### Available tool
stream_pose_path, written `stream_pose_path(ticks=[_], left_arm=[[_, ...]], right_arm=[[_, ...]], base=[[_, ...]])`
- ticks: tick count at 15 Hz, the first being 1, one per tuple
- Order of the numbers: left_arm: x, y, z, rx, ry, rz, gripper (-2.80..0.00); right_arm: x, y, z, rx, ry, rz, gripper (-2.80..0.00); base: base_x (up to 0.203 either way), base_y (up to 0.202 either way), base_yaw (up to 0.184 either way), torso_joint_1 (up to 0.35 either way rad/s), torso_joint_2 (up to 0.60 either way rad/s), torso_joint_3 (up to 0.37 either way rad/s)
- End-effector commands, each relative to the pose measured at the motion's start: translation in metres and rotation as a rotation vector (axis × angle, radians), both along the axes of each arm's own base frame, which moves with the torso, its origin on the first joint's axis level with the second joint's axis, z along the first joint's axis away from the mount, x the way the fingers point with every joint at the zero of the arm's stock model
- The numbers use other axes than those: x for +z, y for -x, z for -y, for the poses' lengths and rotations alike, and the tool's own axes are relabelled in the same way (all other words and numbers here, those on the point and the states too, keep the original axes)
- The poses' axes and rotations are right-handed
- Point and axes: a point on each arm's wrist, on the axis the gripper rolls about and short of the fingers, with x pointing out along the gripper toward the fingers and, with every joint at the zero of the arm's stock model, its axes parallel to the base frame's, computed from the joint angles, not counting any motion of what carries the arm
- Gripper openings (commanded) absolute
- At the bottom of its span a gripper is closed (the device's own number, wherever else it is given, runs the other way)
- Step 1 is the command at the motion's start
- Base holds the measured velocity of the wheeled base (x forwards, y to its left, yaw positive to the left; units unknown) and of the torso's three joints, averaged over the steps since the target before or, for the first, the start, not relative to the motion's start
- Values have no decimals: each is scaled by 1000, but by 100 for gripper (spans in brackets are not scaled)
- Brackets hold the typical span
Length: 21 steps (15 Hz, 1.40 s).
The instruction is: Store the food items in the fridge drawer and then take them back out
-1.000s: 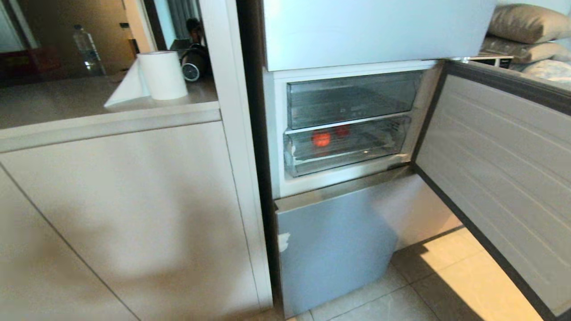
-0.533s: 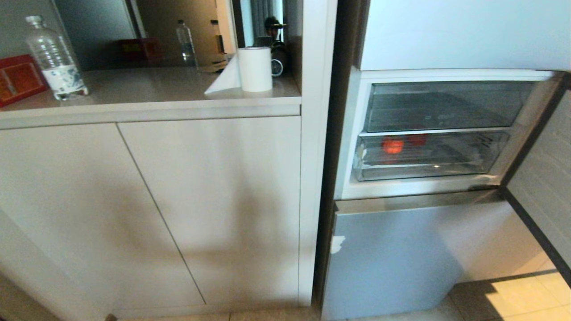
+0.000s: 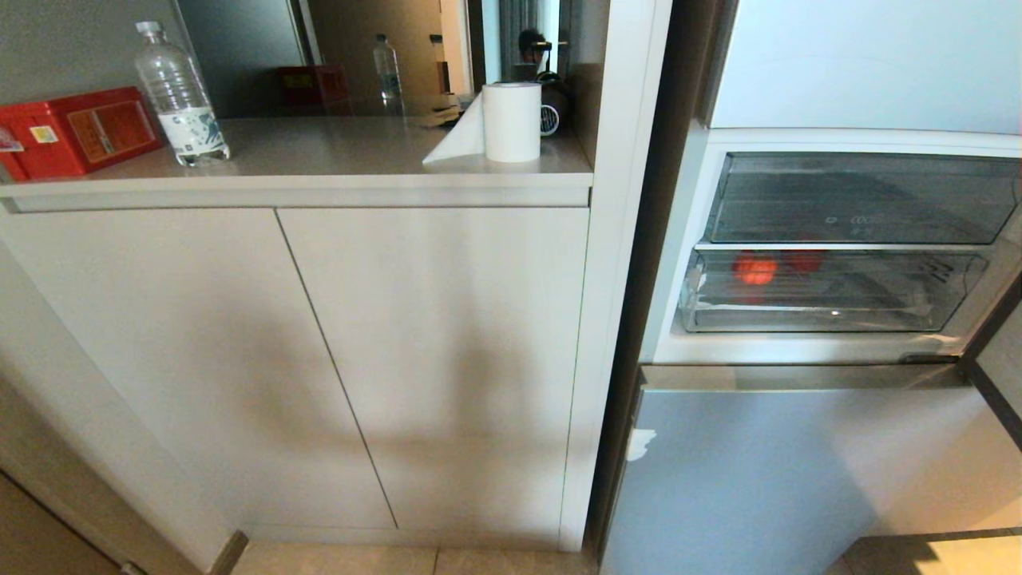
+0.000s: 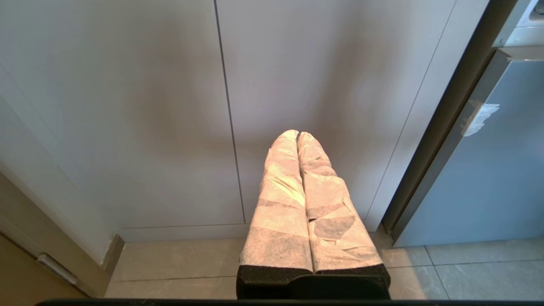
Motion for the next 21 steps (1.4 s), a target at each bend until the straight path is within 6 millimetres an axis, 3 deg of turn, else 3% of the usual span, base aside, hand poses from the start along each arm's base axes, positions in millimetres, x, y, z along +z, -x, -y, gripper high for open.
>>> stream_pose_path(ticks=[1,3,7,12,15,21], left_arm=[[0,0,0,1,0,-2,-280],[0,0,0,1,0,-2,-280],[0,0,0,1,0,-2,-280],[0,0,0,1,-1,-2,-280],[0,0,0,1,0,-2,-280],[0,0,0,1,0,-2,-280]], right_arm=[[30,-11,1,-63,-11,-63,-280],[51,-31,2,-121,-30,-161,-280],[69,-106,4,-217,-123,-382,-280],[77,-199,31,-516,-171,-311,-280],[88,-220,60,-675,-188,-246,-280],[80,-228,102,-840,-204,-233,-280]], base=[[0,0,0,0,0,0],[0,0,0,0,0,0],[0,0,0,0,0,0],[0,0,0,0,0,0],[0,0,0,0,0,0],[0,0,0,0,0,0]])
